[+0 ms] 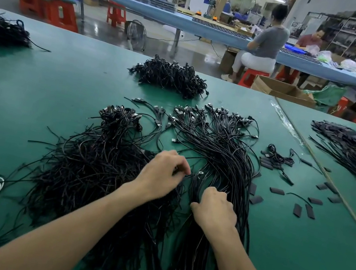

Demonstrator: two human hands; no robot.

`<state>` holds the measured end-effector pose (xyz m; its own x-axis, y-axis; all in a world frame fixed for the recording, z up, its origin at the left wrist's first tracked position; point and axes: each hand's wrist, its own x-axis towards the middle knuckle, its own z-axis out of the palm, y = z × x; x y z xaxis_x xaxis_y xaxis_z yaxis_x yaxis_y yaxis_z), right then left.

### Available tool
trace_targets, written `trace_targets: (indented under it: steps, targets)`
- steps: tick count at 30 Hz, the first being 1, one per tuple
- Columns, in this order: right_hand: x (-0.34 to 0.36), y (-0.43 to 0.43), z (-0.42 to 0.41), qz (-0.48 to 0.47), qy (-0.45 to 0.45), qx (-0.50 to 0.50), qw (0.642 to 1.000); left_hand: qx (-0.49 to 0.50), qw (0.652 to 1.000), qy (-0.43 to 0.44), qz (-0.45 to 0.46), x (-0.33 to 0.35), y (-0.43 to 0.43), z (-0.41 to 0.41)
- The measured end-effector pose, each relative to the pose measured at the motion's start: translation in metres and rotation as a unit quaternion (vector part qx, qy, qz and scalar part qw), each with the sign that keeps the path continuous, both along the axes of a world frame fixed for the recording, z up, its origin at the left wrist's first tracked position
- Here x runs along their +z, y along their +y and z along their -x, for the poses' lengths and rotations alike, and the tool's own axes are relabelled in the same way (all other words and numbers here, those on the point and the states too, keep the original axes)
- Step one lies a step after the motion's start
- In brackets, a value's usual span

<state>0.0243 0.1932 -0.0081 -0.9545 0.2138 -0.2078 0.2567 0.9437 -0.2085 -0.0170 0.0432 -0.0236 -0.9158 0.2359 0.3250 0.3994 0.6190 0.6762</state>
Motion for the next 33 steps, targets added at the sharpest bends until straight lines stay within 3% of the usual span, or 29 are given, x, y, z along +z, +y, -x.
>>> trace_targets:
  steps: [4,9,15,17,19,20,23,25,27,33]
  targets:
    - [-0.001,0.004,0.006,0.04,-0.024,-0.016,0.999,-0.027,0.999,-0.024,0.033,-0.006,0.008,-0.008]
    - [0.004,0.015,0.011,0.189,-0.013,-0.034,0.981,-0.036,0.997,-0.04,0.063,-0.012,0.008,-0.012]
    - [0.038,-0.001,-0.002,0.286,0.02,0.128,0.949,-0.07,0.995,-0.038,0.056,-0.009,0.014,-0.008]
    - [0.051,-0.007,-0.01,0.367,-0.008,0.174,0.913,-0.063,0.997,-0.029,0.031,-0.006,0.007,-0.005]
    - [0.059,-0.008,-0.018,0.485,-0.063,0.196,0.85,-0.039,0.999,-0.021,-0.01,-0.003,-0.001,-0.001]
    - [0.061,-0.007,-0.02,0.489,-0.058,0.205,0.846,-0.021,0.998,-0.021,-0.052,0.0,-0.006,0.001]
    - [0.058,0.009,-0.015,0.384,0.07,0.161,0.906,0.08,0.982,-0.005,-0.169,0.011,-0.019,0.006]
    - [0.051,0.023,-0.009,0.315,0.171,0.103,0.928,0.107,0.976,0.07,-0.174,0.016,-0.026,0.004]
    - [0.044,0.032,-0.005,0.276,0.233,0.075,0.929,0.076,0.972,0.156,-0.156,0.018,-0.025,-0.004]
    - [0.043,0.044,-0.008,0.189,0.415,0.039,0.889,0.069,0.939,0.261,-0.215,0.03,-0.009,-0.017]
